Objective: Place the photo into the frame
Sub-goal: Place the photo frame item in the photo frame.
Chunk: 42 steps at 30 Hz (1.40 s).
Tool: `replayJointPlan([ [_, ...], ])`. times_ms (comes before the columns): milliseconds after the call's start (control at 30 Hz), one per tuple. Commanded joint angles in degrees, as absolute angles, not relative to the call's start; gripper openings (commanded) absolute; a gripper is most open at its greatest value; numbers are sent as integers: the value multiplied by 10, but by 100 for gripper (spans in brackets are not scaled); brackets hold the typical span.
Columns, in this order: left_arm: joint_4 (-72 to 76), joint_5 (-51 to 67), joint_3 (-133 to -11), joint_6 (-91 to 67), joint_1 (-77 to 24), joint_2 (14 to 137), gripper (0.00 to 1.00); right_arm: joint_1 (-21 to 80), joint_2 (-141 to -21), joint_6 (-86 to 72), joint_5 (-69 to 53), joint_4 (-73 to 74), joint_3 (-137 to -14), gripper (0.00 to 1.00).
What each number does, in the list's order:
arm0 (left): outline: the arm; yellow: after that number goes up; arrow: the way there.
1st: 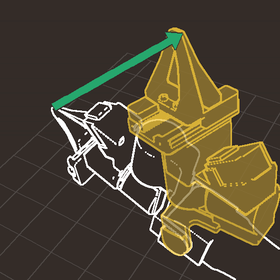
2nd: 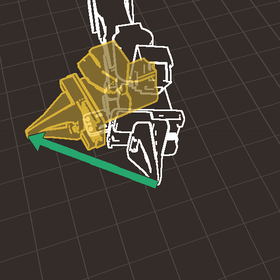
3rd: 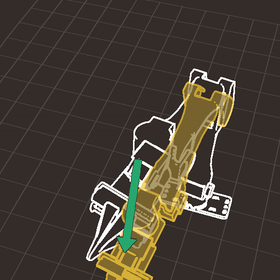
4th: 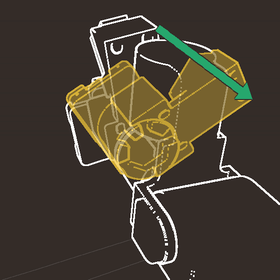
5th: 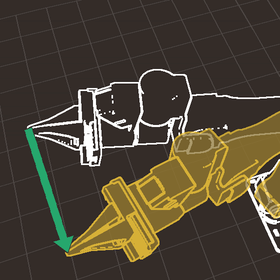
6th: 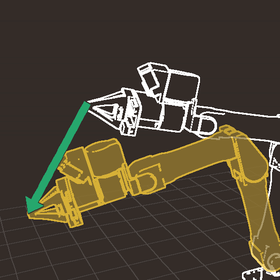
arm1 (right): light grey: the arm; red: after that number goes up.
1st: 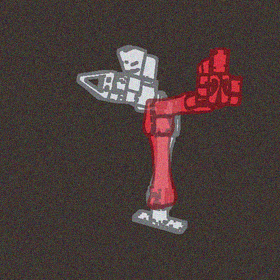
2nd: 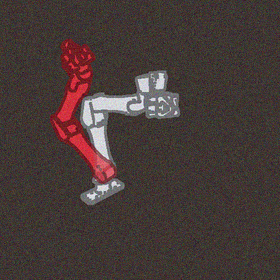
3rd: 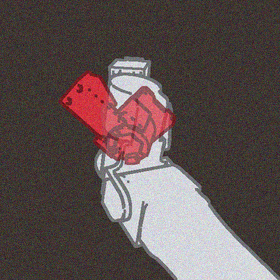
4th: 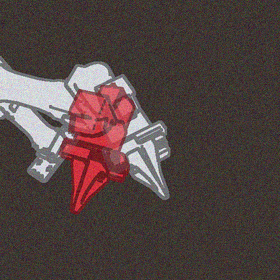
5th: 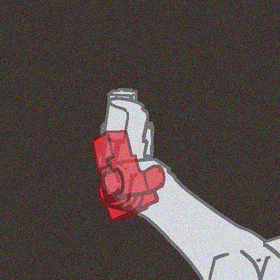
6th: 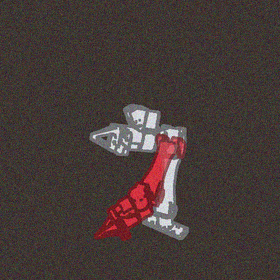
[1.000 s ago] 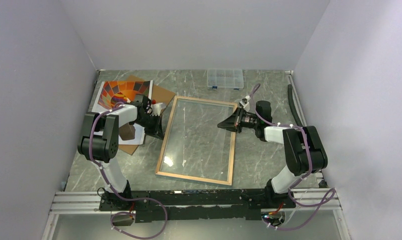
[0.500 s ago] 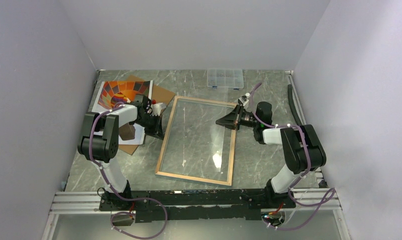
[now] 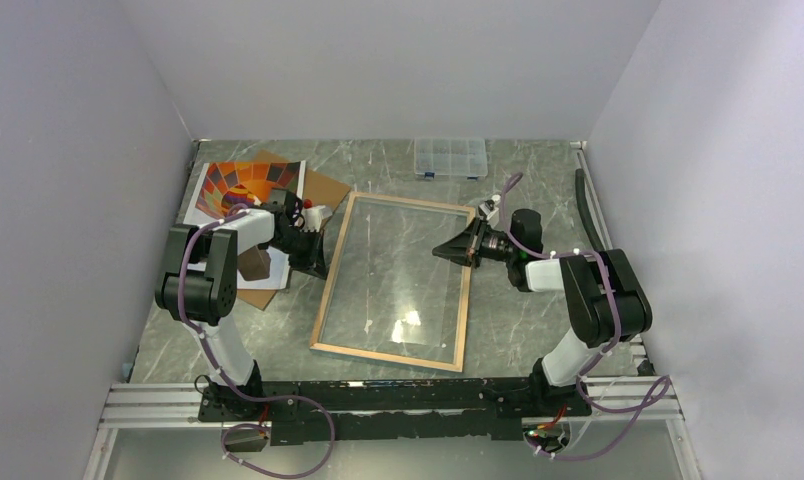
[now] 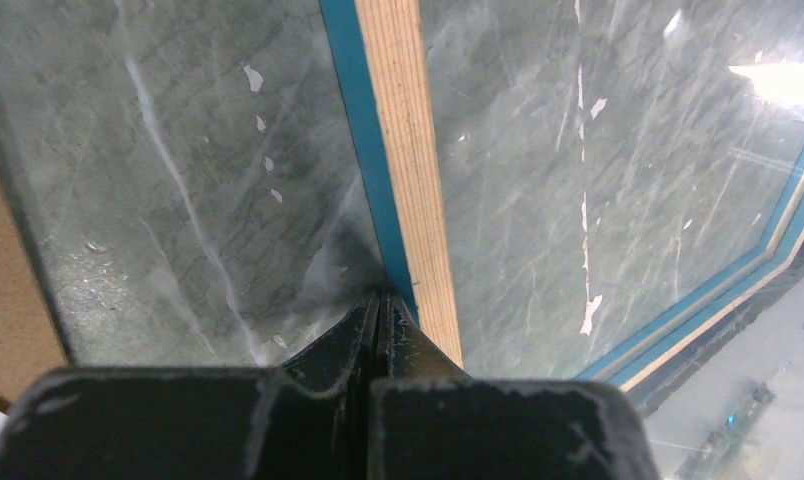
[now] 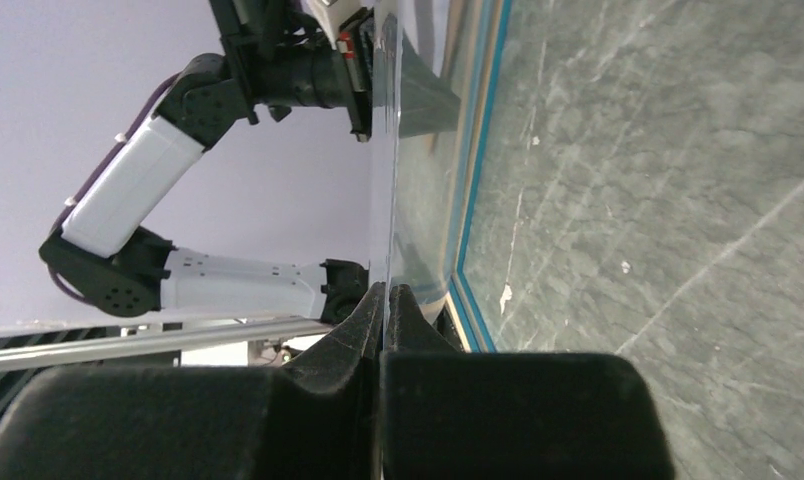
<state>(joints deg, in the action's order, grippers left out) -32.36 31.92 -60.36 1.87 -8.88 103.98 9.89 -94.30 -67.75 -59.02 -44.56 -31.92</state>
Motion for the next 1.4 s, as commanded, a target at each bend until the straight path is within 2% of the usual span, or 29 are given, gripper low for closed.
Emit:
replayJointPlan([
  [0,-323,344,-600,25,-104,1044,3,122,-940,-625,-576,-395,-306,0],
  [333,-327,346,-598,27,-104,1045,3,133,-933,-575,-536,-320,-305,0],
  [567,-328,342,-597,29,-104,1041,3,133,-909,-441,-495,-107,-380,0],
  [700,-327,343,-595,28,-104,1039,3,133,-910,-405,-481,-45,-403,3],
  [1067,-328,344,-594,29,-104,1039,3,134,-920,-385,-459,-3,-425,15],
  [1367,-328,343,-594,28,-104,1040,3,135,-920,-380,-453,19,-434,20],
])
